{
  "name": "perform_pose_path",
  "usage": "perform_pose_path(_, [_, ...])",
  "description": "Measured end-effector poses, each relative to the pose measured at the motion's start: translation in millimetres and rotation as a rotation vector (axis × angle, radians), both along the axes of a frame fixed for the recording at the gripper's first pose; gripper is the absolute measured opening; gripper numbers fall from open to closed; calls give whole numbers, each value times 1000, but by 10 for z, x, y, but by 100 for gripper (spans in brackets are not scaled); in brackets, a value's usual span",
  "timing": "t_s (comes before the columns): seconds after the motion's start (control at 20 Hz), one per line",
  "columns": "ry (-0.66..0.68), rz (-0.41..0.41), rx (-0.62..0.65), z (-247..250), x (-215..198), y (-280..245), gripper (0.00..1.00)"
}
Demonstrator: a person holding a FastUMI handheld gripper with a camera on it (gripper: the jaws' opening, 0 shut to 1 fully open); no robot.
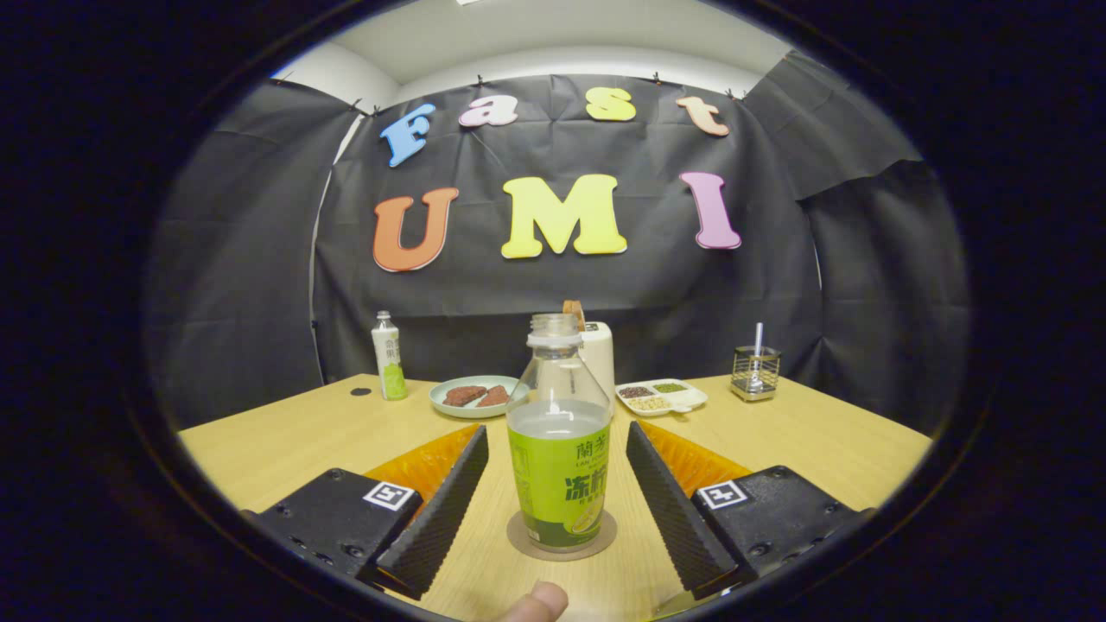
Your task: Take the bottle from table, then pour the juice into the cup, finally place the bottle on the coaster
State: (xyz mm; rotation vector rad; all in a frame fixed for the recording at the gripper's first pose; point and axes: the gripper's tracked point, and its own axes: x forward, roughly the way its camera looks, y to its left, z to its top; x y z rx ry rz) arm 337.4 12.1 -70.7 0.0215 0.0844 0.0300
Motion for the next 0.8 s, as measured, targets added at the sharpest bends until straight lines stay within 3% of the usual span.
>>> perform_pose_path(0.25, [-57,21,24,172,-765,33,100])
perform_pose_path(0.6, [-153,-12,77,309,-1868,-134,100])
perform_pose_path(0.8, [-125,-15,50,393,-2478,-188,100])
